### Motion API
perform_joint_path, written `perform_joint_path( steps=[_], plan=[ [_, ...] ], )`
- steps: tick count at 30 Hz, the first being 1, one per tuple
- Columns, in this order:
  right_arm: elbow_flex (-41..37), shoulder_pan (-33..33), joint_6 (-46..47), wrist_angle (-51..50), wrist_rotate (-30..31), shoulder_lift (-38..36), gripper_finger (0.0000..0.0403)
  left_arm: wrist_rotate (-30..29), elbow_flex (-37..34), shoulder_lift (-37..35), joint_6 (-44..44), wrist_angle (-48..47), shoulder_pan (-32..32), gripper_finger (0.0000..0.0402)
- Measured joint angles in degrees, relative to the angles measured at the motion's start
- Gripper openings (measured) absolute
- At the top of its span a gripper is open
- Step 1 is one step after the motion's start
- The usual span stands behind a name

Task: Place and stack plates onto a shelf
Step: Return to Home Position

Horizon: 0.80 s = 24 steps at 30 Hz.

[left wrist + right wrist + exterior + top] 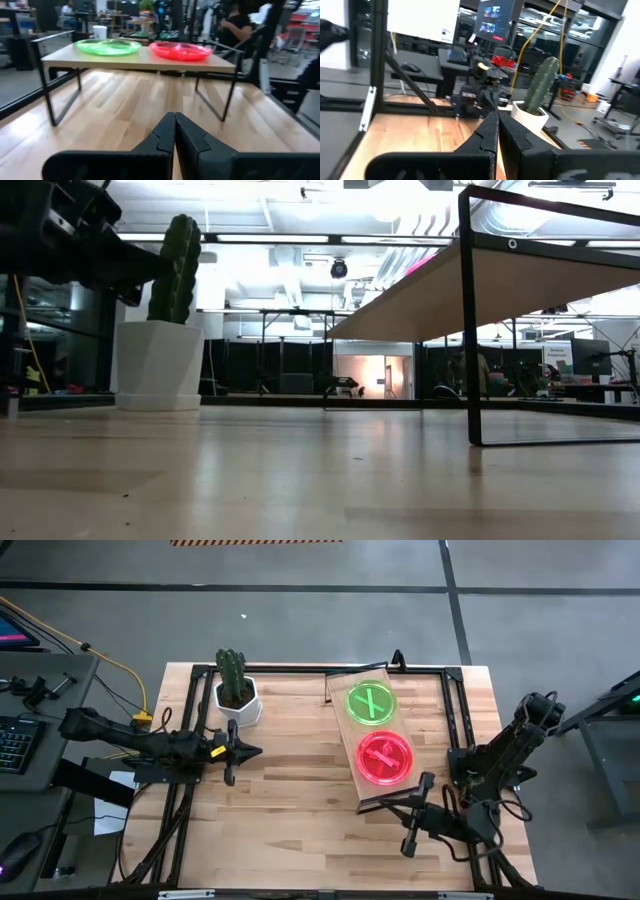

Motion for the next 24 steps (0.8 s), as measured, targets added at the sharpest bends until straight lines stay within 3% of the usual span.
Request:
perform_joint_path(
  steps=[4, 6, 9, 13, 16, 19, 24],
  plan=[
    [0.0, 2.3, -0.2, -3.8, 3.9, -0.7, 0.0, 2.0, 0.0, 0.0, 0.0, 1.2, 0.0, 0.0],
    [0.0, 3.2, 4.4, -10.5, 4.3, -2.5, 0.0, 2.3, 0.0, 0.0, 0.0, 1.4, 0.0, 0.0],
    [0.0, 3.6, 21.9, -29.1, 3.8, -7.9, 0.0, 2.3, 0.0, 0.0, 0.0, 1.3, 0.0, 0.0],
    [0.0, -1.1, 51.7, -57.9, 0.2, -13.9, 0.0, 2.1, 0.0, 0.0, -1.5, 1.4, 0.0, 0.0],
    [0.0, -6.7, 62.7, -69.4, -1.3, -15.8, 0.0, 2.1, 0.0, 0.0, -3.6, 1.3, 0.0, 0.0],
    [0.0, -12.5, 59.6, -70.7, -5.8, -16.5, 0.0, 2.1, 0.0, 0.0, -4.1, 1.3, 0.0, 0.0],
    [0.0, -20.7, 45.3, -62.5, -18.2, -18.0, 0.0, 2.1, 0.0, 0.0, -4.1, 0.7, 0.0, 0.0]
  ],
)
